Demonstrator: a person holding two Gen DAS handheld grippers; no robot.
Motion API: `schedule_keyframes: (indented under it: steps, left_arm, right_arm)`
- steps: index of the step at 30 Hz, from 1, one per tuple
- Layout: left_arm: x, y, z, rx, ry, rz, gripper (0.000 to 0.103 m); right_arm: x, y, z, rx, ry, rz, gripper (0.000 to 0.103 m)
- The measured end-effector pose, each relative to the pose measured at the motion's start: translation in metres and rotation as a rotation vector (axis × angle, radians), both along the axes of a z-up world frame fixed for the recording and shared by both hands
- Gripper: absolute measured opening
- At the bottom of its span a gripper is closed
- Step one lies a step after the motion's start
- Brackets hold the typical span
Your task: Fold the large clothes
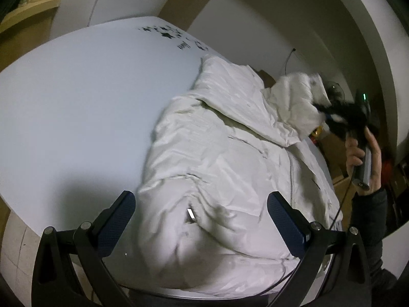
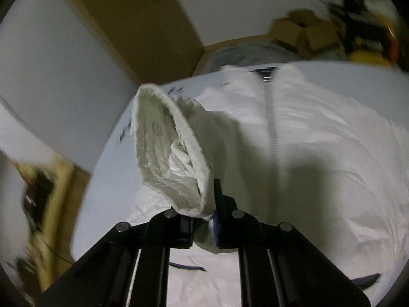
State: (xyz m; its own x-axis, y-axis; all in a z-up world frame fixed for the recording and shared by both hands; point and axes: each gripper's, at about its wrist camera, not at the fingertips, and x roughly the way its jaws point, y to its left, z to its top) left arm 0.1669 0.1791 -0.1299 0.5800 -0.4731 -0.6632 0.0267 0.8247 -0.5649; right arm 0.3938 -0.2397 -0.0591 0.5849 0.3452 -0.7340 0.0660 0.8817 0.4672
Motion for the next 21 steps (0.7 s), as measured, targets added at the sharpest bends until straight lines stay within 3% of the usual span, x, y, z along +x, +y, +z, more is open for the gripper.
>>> schedule_keyframes:
  steps: [3,7,9,10,13,15,17,21]
  left_arm:
    - [0.004,-0.011,0.001,-0.003,0.003,-0.019,0.103]
    - [0.007,-0.024,0.007,0.004,-0.006,-0.038,0.103]
    - [0.008,-0.030,0.009,0.011,-0.005,-0.046,0.103]
    - [0.009,-0.033,0.010,0.012,-0.003,-0.053,0.103]
    - [0.010,-0.040,0.011,0.020,0.002,-0.059,0.103]
    - [0.011,-0.044,0.011,0.032,0.006,-0.057,0.103]
    - [0.012,-0.049,0.011,0.034,0.014,-0.058,0.103]
    - [0.009,-0.062,0.022,0.039,-0.009,-0.073,0.103]
  right_arm:
    - [-0.010,-0.055,-0.025,0.070,0.043,-0.090,0.011]
    - [-0.026,-0.113,-0.090,0.209,0.147,-0.199,0.012]
    - [-0.033,-0.126,-0.109,0.227,0.172,-0.249,0.020]
    - [-0.039,-0.131,-0.116,0.225,0.180,-0.289,0.033]
    - [-0.060,-0.137,-0.104,0.233,0.136,-0.347,0.050]
    - [-0.066,-0.135,-0.082,0.199,0.055,-0.370,0.051]
    - [-0.061,-0.118,-0.056,0.210,-0.031,-0.324,0.051]
    - [-0.022,-0.075,-0.053,0.265,-0.029,-0.175,0.051]
